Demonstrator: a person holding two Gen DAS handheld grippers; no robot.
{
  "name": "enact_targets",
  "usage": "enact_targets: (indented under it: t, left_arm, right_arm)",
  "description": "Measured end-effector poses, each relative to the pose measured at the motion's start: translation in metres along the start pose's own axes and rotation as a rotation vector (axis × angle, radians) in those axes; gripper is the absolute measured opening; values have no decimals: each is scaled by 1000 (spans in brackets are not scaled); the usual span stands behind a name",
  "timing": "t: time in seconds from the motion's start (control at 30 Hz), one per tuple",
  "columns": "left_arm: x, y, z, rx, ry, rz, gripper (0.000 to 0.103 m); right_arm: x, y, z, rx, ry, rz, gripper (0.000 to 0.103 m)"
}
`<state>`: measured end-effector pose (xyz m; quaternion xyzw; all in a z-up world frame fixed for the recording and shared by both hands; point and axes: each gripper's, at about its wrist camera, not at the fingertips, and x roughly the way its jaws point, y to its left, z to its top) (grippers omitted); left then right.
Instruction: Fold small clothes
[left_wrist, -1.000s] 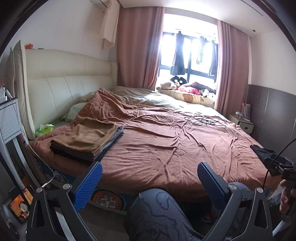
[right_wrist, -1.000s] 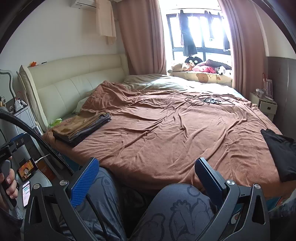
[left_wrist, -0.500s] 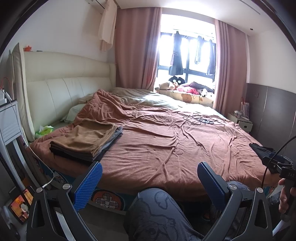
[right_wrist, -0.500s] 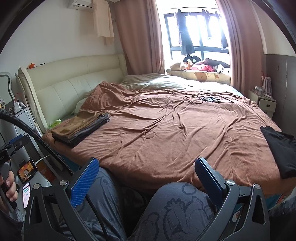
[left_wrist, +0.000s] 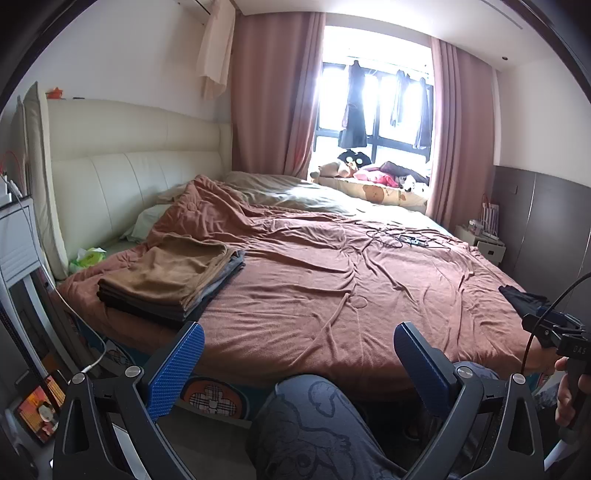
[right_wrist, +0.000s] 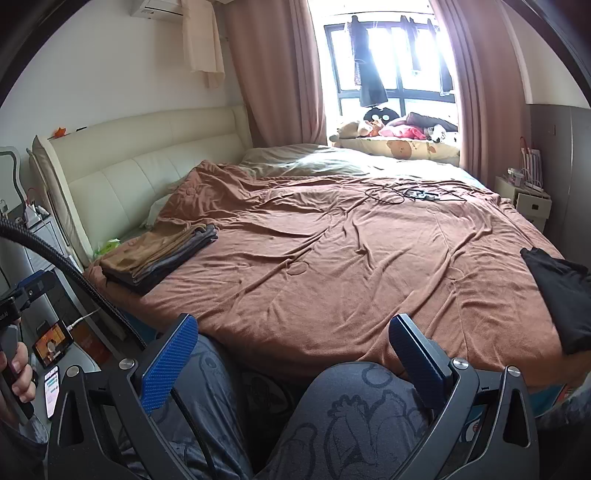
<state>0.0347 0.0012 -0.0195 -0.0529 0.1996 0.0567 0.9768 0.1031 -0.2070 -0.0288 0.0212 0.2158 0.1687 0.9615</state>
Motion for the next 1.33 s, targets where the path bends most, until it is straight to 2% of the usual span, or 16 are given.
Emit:
enact_targets:
  t: [1.33]
  left_arm:
    - [-2,-2,-5,16,-11,-10,103]
  right_arm:
    - [2,1,-2,2,6,-15,103]
